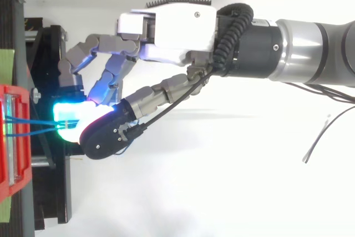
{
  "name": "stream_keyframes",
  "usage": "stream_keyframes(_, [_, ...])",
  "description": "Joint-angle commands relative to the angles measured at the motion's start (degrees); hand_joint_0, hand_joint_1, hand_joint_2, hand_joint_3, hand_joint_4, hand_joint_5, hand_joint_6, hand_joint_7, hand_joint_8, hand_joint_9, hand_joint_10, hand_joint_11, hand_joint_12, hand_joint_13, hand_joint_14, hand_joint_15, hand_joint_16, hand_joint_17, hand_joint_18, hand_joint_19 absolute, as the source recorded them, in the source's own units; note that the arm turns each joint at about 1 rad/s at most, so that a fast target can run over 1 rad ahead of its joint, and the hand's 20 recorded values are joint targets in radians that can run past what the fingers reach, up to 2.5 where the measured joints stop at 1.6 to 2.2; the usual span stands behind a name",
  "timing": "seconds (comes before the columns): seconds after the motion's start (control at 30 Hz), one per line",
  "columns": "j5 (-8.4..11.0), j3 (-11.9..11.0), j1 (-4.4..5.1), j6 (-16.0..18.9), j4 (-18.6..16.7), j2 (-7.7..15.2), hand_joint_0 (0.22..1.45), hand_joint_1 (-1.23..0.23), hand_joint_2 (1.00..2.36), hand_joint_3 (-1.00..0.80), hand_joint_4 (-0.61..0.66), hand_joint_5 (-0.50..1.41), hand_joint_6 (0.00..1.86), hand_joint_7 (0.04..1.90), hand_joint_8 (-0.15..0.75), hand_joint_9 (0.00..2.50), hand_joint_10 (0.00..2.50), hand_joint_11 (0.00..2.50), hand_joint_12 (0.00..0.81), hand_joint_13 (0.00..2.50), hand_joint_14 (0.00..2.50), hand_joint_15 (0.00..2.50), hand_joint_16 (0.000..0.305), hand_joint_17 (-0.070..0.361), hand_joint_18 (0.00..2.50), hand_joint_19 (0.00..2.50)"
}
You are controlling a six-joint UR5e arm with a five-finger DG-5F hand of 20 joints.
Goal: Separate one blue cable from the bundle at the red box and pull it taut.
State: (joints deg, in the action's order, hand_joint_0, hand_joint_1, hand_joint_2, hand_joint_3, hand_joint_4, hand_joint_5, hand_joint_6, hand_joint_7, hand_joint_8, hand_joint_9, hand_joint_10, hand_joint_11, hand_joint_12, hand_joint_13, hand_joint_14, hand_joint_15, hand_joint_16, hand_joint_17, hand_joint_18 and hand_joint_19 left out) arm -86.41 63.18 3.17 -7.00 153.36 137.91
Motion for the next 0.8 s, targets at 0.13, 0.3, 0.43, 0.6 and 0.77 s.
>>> stream_keyframes(0.13, [0.11, -0.96, 0.17, 0.05, 0.27, -0.01, 0.57, -0.65, 1.0, -0.46, 0.21, -0.21, 0.86, 0.95, 0.321, 1.07, 0.02, 1.17, 0.384, 0.99, 0.02, 0.61, 0.057, 0.127, 0.91, 0.77])
stream_keyframes(0.3, [0.11, -1.4, 0.08, -0.04, 0.53, -0.01, 0.55, -0.58, 1.0, -0.5, 0.2, -0.2, 0.86, 0.95, 0.325, 1.08, 0.02, 1.15, 0.391, 1.0, 0.02, 0.6, 0.057, 0.128, 0.91, 0.77])
stream_keyframes(0.43, [0.11, -1.57, 0.17, -0.04, 0.8, -0.01, 0.57, -0.6, 1.0, -0.44, 0.2, -0.2, 0.85, 0.96, 0.32, 1.08, 0.02, 1.14, 0.387, 1.0, 0.02, 0.61, 0.056, 0.127, 0.91, 0.77])
stream_keyframes(0.6, [0.11, -1.66, 0.26, -0.12, 0.8, -0.01, 0.6, -0.62, 1.01, -0.33, 0.18, -0.19, 0.85, 0.98, 0.318, 1.09, 0.02, 1.16, 0.384, 1.0, 0.02, 0.6, 0.056, 0.125, 0.91, 0.78])
stream_keyframes(0.77, [0.11, -1.66, 0.35, -0.12, 0.8, -0.01, 0.6, -0.66, 1.02, -0.2, 0.17, -0.19, 0.87, 1.0, 0.32, 1.09, 0.02, 1.16, 0.385, 1.0, 0.02, 0.6, 0.056, 0.125, 0.91, 0.78])
